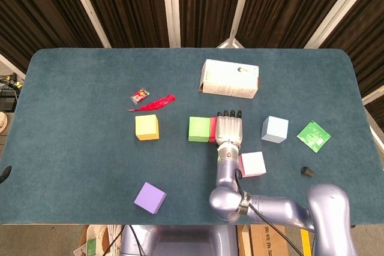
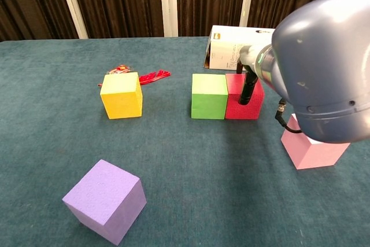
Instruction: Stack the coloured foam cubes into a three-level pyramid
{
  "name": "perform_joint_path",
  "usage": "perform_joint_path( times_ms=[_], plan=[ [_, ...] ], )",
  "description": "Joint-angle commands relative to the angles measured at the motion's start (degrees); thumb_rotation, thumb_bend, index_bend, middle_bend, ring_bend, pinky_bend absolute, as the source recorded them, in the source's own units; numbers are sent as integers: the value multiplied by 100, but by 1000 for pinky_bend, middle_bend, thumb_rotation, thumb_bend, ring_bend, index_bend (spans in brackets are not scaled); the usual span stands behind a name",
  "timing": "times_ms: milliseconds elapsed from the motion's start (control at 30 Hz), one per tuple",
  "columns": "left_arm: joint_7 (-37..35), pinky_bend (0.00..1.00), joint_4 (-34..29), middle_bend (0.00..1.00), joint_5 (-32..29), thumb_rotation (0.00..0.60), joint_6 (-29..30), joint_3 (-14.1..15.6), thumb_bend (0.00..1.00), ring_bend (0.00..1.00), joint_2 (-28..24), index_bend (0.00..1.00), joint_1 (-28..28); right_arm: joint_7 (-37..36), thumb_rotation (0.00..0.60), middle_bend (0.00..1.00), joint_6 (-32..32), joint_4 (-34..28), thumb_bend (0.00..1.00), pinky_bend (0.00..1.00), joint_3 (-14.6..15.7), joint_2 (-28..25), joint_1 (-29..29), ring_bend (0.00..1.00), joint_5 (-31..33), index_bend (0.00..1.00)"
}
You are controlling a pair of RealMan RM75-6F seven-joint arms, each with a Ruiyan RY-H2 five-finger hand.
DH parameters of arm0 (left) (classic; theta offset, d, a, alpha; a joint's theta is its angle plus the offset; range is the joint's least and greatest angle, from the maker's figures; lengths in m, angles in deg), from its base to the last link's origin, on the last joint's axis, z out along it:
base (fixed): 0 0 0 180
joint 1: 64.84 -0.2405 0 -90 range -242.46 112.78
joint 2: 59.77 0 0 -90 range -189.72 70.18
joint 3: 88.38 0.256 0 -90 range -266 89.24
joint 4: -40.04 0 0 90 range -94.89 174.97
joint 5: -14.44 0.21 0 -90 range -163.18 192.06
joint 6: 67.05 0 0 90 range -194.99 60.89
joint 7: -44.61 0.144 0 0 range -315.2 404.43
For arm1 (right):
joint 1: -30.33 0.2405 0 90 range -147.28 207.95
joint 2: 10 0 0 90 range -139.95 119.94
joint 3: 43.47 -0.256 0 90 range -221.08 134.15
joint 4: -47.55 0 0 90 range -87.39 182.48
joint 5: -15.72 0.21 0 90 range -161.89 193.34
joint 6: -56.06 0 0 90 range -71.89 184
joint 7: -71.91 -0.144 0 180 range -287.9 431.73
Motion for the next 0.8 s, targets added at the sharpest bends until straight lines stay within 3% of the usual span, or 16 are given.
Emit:
perform_joint_path(
  times_ms=[33, 300, 433, 567, 700, 800],
  plan=[
    [1, 0, 5, 0, 2, 600, 12, -4, 316, 0, 5, 37, -3, 143, 600, 133, 11, -111, 329, 0, -1, -71, -3, 57, 153, 164],
    [2, 0, 51, 0, 64, 600, 91, -13, 316, 0, 41, 32, -13, 443, 600, 52, -9, -841, 329, 0, -115, -468, -109, 2, 698, 47],
    [20, 0, 148, 0, 148, 600, 211, -35, 315, 0, 101, 15, -21, 264, 600, 4, -77, -1335, 277, 0, -162, -803, -258, 0, 600, 1],
    [68, 0, 310, 0, 244, 600, 398, -85, 315, 0, 265, 11, -17, -378, 600, 0, 25, -1677, 223, 0, -84, -1097, -542, 0, -145, 0],
    [139, 0, 399, 0, 308, 600, 476, -75, 315, 0, 392, 11, -18, -1214, 600, 0, 164, -1849, 214, 0, 256, -1455, -978, 0, -1361, 0],
    [183, 0, 399, 0, 373, 600, 509, -54, 314, 0, 420, 11, -22, -1572, 600, 0, 156, -2162, 214, 0, 431, -1843, -1309, 0, -1761, 0]
  ],
)
